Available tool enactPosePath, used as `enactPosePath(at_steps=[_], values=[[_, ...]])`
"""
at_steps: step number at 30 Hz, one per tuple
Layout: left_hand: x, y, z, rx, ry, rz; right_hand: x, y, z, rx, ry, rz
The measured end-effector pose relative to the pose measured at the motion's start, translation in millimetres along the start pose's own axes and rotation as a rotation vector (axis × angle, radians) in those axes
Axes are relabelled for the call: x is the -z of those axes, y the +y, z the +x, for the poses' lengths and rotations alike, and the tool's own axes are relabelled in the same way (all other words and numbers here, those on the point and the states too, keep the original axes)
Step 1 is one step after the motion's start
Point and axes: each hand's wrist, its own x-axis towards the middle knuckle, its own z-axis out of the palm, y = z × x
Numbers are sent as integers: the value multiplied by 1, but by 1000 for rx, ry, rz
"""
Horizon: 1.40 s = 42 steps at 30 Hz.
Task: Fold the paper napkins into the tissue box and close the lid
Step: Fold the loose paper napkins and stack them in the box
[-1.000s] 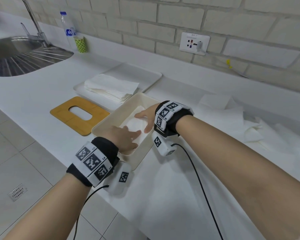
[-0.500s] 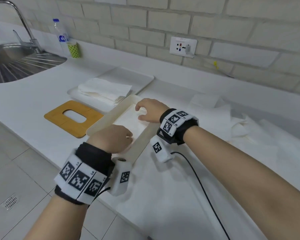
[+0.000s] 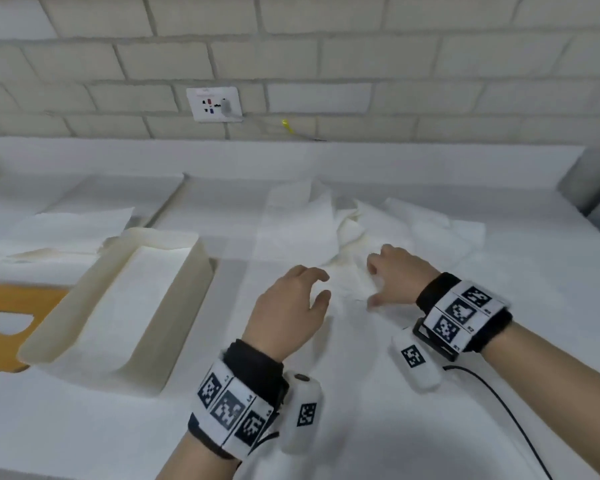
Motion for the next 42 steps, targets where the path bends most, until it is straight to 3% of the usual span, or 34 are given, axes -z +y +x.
enactPosePath(at_steps=[3, 6, 14, 18, 22, 26, 30, 33, 36, 42], values=[[-21, 13, 23, -15, -184, 112, -18, 20, -11, -37, -107, -22], [-39, 22, 41, -12, -343, 198, -23, 28, -11, 0, -41, -12], [-60, 43, 63, -27, -447, 234, -19, 38, -10, 80, 45, -7], [-57, 43, 64, 27, -374, 45, -8, 46, -17, 94, 80, 175], [-54, 43, 67, 165, -250, -416, 4, 40, -32, 122, 193, 241], [-51, 48, 73, 170, -207, -694, 7, 26, -38, 135, 329, 299], [-41, 44, 74, 171, -99, -815, 1, 28, -30, 145, 382, 525], [-32, 35, 71, 154, -55, -945, -2, 30, -27, 20, 453, 769], [-26, 28, 68, 150, -20, -1090, 0, 27, -26, -112, 403, 997], [-20, 18, 67, 105, -8, -1151, 15, 11, -29, -29, 479, 1384]])
